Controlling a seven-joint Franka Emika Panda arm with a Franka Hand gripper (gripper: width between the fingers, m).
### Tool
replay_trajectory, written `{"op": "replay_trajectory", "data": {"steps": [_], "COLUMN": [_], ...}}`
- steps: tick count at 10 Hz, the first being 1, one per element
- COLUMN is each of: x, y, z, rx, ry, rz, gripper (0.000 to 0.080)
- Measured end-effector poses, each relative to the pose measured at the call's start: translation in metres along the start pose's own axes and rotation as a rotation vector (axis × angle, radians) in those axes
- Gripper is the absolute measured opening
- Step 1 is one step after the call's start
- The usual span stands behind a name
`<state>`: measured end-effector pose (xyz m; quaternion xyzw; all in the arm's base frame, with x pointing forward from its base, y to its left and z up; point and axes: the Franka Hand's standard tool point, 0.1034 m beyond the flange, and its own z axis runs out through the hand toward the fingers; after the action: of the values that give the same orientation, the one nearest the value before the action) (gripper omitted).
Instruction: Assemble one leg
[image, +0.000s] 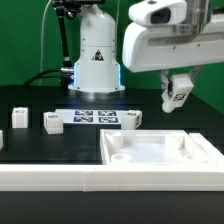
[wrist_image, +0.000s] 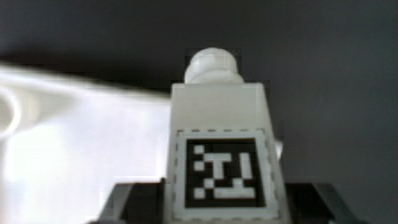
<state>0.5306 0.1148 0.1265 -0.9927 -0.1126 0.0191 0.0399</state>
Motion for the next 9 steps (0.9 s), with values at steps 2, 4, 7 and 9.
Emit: {"op": "replay_trajectory", "data": {"steps": [2, 4, 7, 9], "x": [0.011, 0.017, 0.028, 0.055], "y": [0.014, 0.016, 0.023, 0.024], "z": [-0.010, -0.006, -0.002, -0.009], "rx": [0.014, -0.011, -0.031, -0.026], "ry": [0.049, 0.206, 0.310, 0.336], "rz": [0.048, 0.043, 0.027, 0.027], "gripper": [0.0291, 0.0291, 0.0291, 0.0291]}}
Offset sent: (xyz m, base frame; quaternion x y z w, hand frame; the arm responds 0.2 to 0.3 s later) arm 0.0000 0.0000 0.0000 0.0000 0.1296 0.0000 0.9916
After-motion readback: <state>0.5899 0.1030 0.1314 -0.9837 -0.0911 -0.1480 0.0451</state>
